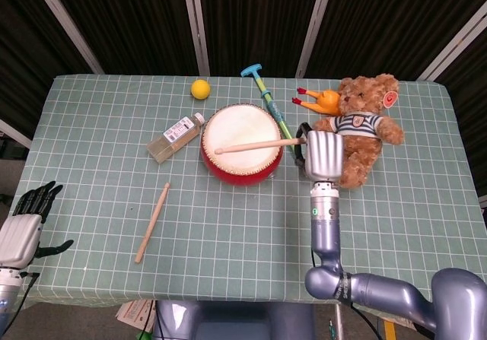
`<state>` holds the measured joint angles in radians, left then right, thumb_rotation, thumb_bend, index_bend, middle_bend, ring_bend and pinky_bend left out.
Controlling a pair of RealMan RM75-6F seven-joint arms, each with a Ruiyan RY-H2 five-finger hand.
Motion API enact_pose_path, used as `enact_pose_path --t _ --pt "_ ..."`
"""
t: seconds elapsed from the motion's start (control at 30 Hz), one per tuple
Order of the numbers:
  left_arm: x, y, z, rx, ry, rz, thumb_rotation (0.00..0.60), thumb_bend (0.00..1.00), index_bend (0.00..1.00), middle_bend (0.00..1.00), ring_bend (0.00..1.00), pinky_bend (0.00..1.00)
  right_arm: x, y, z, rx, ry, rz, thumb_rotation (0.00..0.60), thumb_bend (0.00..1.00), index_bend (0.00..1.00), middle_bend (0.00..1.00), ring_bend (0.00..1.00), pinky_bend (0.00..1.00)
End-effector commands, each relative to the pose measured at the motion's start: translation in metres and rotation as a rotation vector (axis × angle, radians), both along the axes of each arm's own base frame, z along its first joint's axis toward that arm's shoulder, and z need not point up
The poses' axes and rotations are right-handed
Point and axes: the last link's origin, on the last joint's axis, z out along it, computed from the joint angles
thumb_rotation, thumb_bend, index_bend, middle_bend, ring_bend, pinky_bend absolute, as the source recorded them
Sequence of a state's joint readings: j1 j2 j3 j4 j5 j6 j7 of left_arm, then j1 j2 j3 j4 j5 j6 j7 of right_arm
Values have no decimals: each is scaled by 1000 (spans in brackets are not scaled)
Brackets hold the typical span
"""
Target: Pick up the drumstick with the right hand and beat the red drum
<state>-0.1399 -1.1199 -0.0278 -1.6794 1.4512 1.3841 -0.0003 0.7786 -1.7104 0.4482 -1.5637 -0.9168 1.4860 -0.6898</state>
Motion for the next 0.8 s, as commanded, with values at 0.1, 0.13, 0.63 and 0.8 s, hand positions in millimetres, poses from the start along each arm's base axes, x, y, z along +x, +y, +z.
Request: enact_pose_path --t 0.1,0.13,0.63,0.8 --pt "1 -1 0 5 3 -7 600 0 0 0 0 0 -43 49 15 70 41 -29 600 655 972 1000 1000 932" --pt "1 -1 0 6 5 -9 600 0 0 0 0 0 -49 56 16 82 52 -33 600 655 972 1000 1000 932" --pt "2 -3 0 23 23 -25 600 0 0 0 0 0 -119 121 -5 211 203 -137 600 654 940 1000 1000 932" --pt "2 -3 0 29 27 -28 600 0 0 0 0 0 -134 129 -22 275 262 -212 600 654 921 1000 1000 932"
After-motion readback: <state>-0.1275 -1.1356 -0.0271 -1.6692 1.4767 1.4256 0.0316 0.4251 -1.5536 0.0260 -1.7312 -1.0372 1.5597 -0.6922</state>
